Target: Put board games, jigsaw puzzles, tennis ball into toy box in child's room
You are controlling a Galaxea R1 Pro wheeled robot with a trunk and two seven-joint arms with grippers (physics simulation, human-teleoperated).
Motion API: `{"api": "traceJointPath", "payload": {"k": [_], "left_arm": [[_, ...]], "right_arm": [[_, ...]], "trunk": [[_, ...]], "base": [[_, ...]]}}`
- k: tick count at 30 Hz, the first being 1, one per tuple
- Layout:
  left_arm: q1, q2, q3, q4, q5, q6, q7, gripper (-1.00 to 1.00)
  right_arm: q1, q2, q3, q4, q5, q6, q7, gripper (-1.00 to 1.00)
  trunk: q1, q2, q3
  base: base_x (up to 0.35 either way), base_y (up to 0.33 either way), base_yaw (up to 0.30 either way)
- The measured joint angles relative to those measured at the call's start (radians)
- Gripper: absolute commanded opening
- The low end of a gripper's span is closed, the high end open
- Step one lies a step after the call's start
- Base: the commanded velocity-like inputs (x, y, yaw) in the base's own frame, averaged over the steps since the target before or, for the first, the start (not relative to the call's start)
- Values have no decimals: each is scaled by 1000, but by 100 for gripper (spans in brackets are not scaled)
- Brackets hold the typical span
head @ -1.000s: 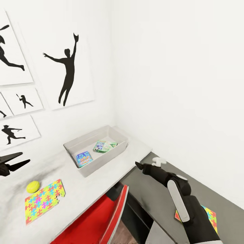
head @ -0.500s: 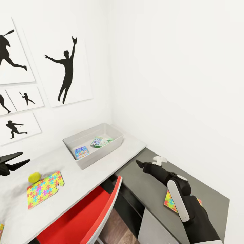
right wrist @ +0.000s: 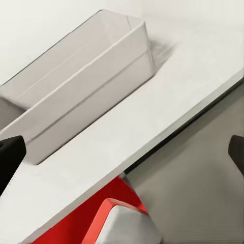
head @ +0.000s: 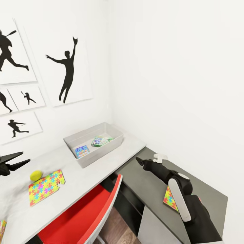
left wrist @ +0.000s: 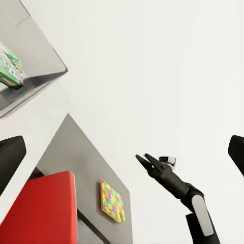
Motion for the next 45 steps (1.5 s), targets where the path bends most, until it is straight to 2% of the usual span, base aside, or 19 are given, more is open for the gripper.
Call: {"api": "traceJointPath", "payload": {"k": [9,19,28,45], "left_arm": [[0,-1,0,0,0,0,0,100],[0,-1,-1,0,0,0,0,100],[0,-1,-1,0,0,0,0,100],[0,-1,-1,-1,0,0,0,100]], "right_arm": [[0,1,8,-24,4,14,-1,100],[0,2,16,-39,9,45,-1,100],[2,3,15,-48,11,34,-2,100],[2,4,15,-49,13,33,-4,100]], "trunk": [[0,0,0],[0,0,-3],[0,0,-7],[0,0,11]], "base": [[-218,56,8],[-213,119,239],[-174,172,127],[-92,212,200]]}}
